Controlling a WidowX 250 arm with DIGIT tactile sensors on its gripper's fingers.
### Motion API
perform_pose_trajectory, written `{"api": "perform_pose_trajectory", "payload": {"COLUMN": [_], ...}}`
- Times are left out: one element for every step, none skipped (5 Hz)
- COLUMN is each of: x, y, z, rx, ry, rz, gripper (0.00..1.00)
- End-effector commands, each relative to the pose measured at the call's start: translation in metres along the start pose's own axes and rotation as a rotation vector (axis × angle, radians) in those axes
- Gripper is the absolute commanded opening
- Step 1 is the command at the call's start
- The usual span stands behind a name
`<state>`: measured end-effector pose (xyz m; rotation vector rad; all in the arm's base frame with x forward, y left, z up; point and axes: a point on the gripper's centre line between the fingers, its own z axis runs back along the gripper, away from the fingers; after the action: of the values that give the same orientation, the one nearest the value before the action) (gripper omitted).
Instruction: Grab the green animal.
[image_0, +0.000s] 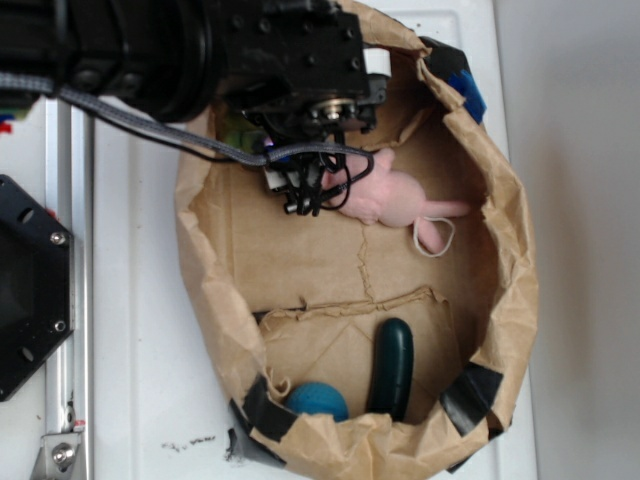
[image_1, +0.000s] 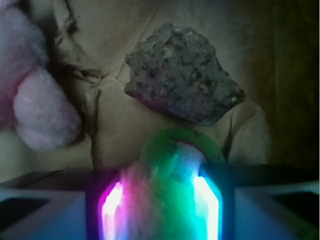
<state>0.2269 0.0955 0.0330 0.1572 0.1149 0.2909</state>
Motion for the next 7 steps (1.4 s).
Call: {"api": "perform_pose_trajectory", "payload": {"x": [0.007, 0.011, 0.009, 0.005, -0.005, -0.006, -0.003], "y": [-0.007, -0.025, -0.042, -0.05, -0.055, -0.054, -0.053], "z": [0.022, 0.073, 0.116, 0.135, 0.153, 0.161, 0.157], "rx": [-0.031, -0.114, -0.198, -0.239, -0.235, -0.234, -0.246], "ry": [-0.05, -0.146, -0.221, -0.248, -0.302, -0.378, -0.356], "rz": [-0.022, -0.055, -0.078, -0.098, -0.149, -0.144, -0.15], "gripper": [0.0, 0.0, 0.0, 0.0, 0.0, 0.0, 0.0]}}
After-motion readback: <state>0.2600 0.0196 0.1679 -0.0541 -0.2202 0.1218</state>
